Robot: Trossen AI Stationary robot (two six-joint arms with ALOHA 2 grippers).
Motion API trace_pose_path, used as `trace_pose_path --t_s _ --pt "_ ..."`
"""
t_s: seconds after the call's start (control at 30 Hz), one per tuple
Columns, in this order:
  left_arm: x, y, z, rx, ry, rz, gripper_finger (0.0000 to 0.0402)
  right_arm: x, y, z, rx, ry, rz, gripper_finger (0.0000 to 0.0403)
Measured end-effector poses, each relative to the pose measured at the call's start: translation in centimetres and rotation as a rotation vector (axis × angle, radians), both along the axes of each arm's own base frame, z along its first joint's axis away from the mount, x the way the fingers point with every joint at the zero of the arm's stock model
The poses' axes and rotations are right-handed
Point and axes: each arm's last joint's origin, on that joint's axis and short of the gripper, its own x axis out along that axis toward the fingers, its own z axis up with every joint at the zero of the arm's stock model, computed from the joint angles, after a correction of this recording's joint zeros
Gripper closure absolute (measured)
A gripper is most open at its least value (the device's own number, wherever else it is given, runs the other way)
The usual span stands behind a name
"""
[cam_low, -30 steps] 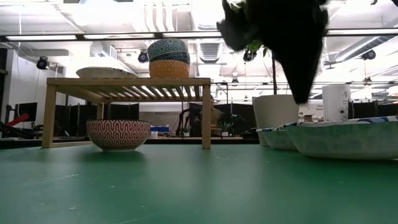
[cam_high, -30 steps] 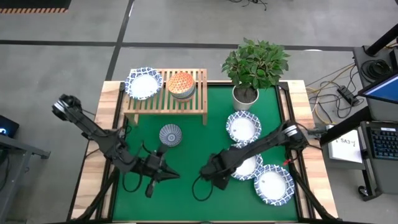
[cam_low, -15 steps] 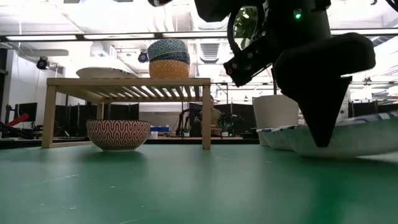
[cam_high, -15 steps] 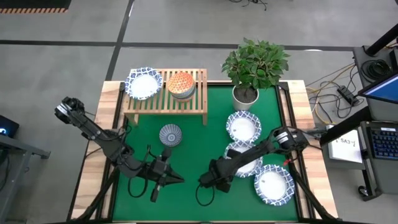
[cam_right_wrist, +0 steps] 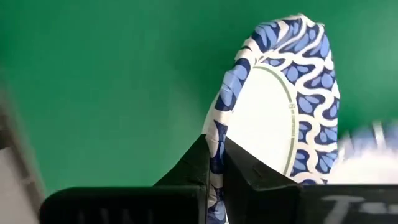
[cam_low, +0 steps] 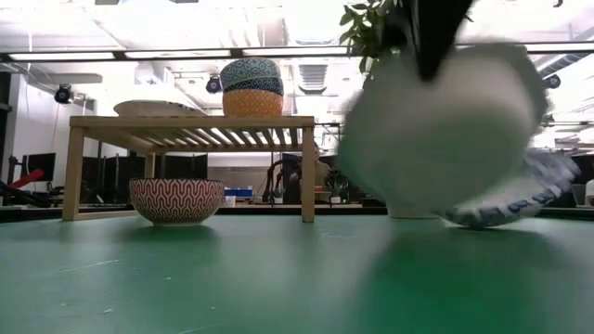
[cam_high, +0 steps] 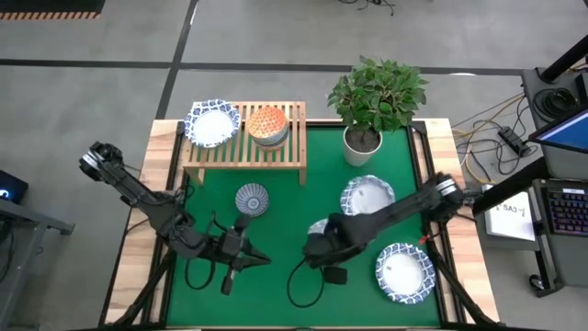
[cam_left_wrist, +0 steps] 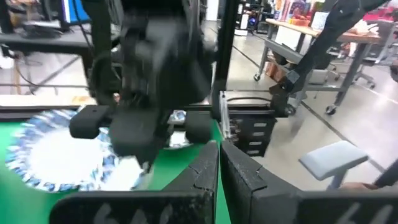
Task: Place and stack bowls onto a shelf
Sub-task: Stack the center white bowl on top of the other white bowl on the shelf
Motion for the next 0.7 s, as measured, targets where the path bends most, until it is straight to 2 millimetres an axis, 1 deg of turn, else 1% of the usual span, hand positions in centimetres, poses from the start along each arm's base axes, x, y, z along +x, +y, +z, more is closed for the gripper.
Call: trace_pose_path --t_s 0.07,0.17,0.27,0.33,0.43,0.5,0.6,0.7 --pt "-0.1 0.2 0.1 0.026 -0.005 0.017 0.0402 -0.4 0.2 1.8 0.046 -0.113 0.111 0.0391" --pt "-0.6 0.7 0.3 0.058 0.019 0.023 0.04 -0.5 0.5 3.7 0.146 -0.297 0.251 0.0391" --pt "-1.2 1.3 0.5 0.07 0.051 0.029 0.0384 -0.6 0.5 4.5 0.199 -0.428 0.383 0.0391" --pt "-1.5 1.6 0.5 0.086 0.072 0.029 0.0366 -0.4 0.6 4.5 0.187 -0.511 0.456 0.0391" --pt "-1.7 1.7 0.3 0.12 0.095 0.026 0.0331 0.2 0.5 4.0 0.164 -0.617 0.533 0.0391" --pt "-1.5 1.6 -0.1 0.163 0.105 0.019 0.0305 0.6 0.4 3.6 0.164 -0.649 0.566 0.0391" --pt "-1.2 1.2 -0.7 0.226 0.121 -0.039 0.0274 1.3 -0.2 3.2 0.159 -0.687 0.56 0.0391" --pt "-1.1 0.9 -1.4 0.248 0.165 -0.105 0.0256 1.8 -1.0 2.8 0.149 -0.726 0.534 0.0391"
